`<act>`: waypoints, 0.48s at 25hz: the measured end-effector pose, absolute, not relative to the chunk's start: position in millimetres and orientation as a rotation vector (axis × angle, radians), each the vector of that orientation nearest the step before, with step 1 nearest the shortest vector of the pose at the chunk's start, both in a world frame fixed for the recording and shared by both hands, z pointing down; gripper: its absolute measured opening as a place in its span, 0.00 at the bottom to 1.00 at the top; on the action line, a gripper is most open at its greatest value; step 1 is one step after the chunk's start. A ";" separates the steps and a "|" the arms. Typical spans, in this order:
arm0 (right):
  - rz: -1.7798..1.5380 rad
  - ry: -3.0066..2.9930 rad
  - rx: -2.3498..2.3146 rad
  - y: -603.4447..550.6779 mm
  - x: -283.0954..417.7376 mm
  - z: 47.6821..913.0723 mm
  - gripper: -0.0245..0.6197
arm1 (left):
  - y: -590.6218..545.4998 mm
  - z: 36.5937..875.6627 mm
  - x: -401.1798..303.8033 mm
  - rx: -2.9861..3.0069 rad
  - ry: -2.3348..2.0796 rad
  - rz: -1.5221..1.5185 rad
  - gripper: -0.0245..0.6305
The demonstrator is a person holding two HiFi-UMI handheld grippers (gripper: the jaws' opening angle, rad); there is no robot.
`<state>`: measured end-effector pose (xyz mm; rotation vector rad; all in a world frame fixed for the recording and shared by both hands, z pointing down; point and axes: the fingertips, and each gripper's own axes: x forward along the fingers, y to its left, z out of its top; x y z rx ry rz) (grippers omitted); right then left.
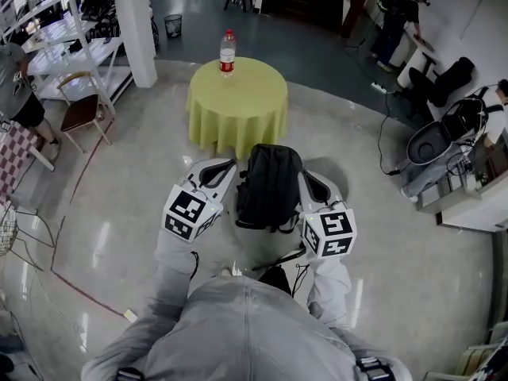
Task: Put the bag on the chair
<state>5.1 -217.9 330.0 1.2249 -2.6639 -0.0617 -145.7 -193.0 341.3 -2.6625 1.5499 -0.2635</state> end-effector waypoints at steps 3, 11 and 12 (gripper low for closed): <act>-0.057 -2.663 1.216 -215.9 3.6 331.7 0.05 | -191.4 342.6 -145.9 -2.667 1.560 -0.258 0.05; -0.035 -2.661 1.206 -214.8 4.6 342.0 0.05 | -189.6 350.2 -144.5 -2.685 1.566 -0.251 0.05; -0.031 -2.662 1.205 -214.8 5.1 343.1 0.05 | -189.7 351.1 -143.9 -2.688 1.567 -0.250 0.05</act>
